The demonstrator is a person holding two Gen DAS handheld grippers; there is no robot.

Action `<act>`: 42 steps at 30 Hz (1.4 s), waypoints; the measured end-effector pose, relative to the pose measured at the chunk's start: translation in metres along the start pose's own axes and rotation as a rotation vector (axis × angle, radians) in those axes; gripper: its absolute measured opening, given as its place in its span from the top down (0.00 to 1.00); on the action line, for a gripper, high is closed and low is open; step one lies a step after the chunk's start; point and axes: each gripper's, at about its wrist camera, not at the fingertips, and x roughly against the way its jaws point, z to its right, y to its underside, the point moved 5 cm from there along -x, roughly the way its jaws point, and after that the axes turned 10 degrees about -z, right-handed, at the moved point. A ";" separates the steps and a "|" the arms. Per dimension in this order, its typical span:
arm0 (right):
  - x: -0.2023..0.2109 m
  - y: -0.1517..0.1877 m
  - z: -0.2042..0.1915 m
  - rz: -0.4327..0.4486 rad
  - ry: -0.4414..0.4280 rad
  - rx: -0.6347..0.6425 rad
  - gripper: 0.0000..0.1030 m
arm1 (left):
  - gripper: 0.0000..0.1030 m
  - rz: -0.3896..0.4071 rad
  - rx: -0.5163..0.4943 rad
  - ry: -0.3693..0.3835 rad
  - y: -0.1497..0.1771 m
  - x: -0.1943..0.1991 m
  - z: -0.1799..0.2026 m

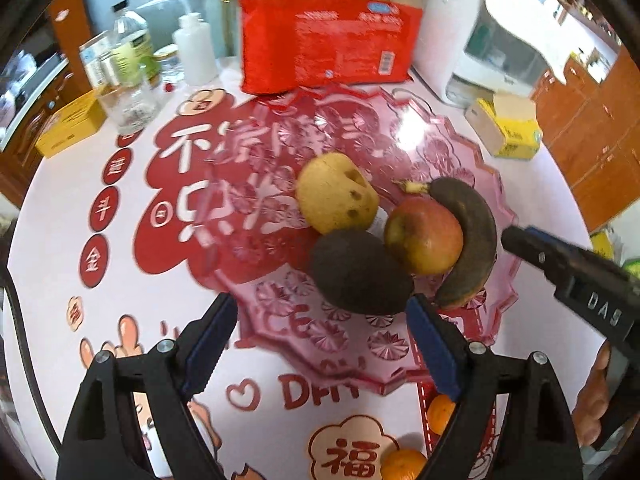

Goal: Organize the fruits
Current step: 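Open both tools and withdraw them from the bowl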

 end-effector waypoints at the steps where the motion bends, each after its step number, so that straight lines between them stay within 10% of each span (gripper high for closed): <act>1: 0.003 0.002 -0.002 0.001 -0.004 0.005 0.69 | 0.16 0.005 0.008 0.001 0.001 0.004 -0.003; 31: 0.122 0.097 -0.057 0.110 -0.136 0.195 0.57 | 0.10 0.201 0.100 -0.040 0.113 0.135 -0.024; 42: 0.127 0.170 -0.070 0.109 -0.114 0.360 0.57 | 0.10 0.238 0.082 -0.160 0.187 0.142 -0.028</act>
